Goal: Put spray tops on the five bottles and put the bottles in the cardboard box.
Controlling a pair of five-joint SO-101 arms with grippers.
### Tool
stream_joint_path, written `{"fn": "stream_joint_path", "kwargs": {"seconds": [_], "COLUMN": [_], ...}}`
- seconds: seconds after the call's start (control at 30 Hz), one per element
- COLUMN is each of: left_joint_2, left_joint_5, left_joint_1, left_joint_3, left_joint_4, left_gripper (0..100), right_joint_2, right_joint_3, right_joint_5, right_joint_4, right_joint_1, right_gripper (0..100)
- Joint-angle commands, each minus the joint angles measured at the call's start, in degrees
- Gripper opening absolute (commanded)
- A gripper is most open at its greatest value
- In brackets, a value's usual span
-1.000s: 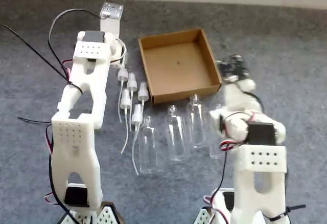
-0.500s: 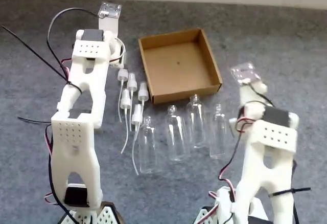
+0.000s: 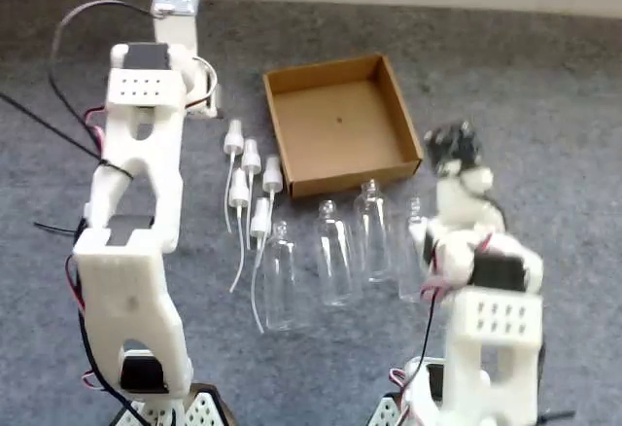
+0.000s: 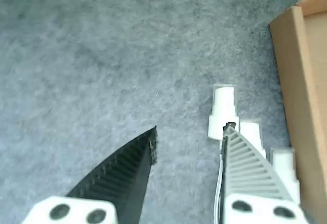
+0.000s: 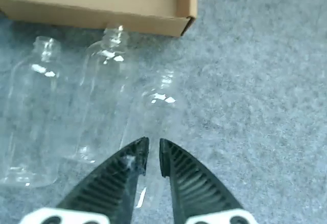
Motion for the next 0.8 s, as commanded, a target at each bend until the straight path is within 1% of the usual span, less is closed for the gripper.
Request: {"fn": "stream_joint_path", "kwargs": {"seconds": [0.0, 0.07, 0.23, 0.37, 0.43, 0.5, 0.6, 0.7, 0.77], "left_joint_2": [-14.9, -21.67, -43.21, -60.7, -68.88, -76.88, -88.13, -98.68, -104.66], "left_joint_5": [0.97, 0.97, 0.62, 0.62, -0.97, -5.01, -10.37, -13.01, -13.45], "left_joint_1": [-0.66, -0.57, -0.75, -1.71, -3.3, -5.05, -8.66, -13.14, -15.87], "left_joint_3": [10.77, 19.47, 46.9, 66.33, 74.24, 81.71, 91.65, 99.82, 104.4], "left_joint_4": [-1.23, -5.01, -17.58, -23.91, -25.32, -25.93, -26.81, -27.08, -26.9], "left_gripper": [20, 20, 20, 20, 20, 20, 20, 20, 20], "right_joint_2": [-14.46, -21.14, -35.21, -45.14, -47.16, -46.11, -46.37, -46.46, -46.46], "right_joint_3": [9.54, 14.46, 24.04, 31.69, 35.21, 37.76, 40.84, 44.44, 47.16], "right_joint_5": [-0.62, -0.62, -0.53, -0.35, -0.26, -0.26, -0.26, -0.26, -0.26], "right_joint_4": [-1.27, -0.84, -0.75, -0.66, 1.01, 1.63, -0.22, -3.12, -3.82], "right_joint_1": [-1.8, -1.8, -1.98, -1.98, -1.98, -1.98, -2.07, -1.8, -1.89], "right_gripper": [1.7, 1.7, 1.7, 1.7, 1.7, 1.7, 1.7, 1.7, 1.7]}}
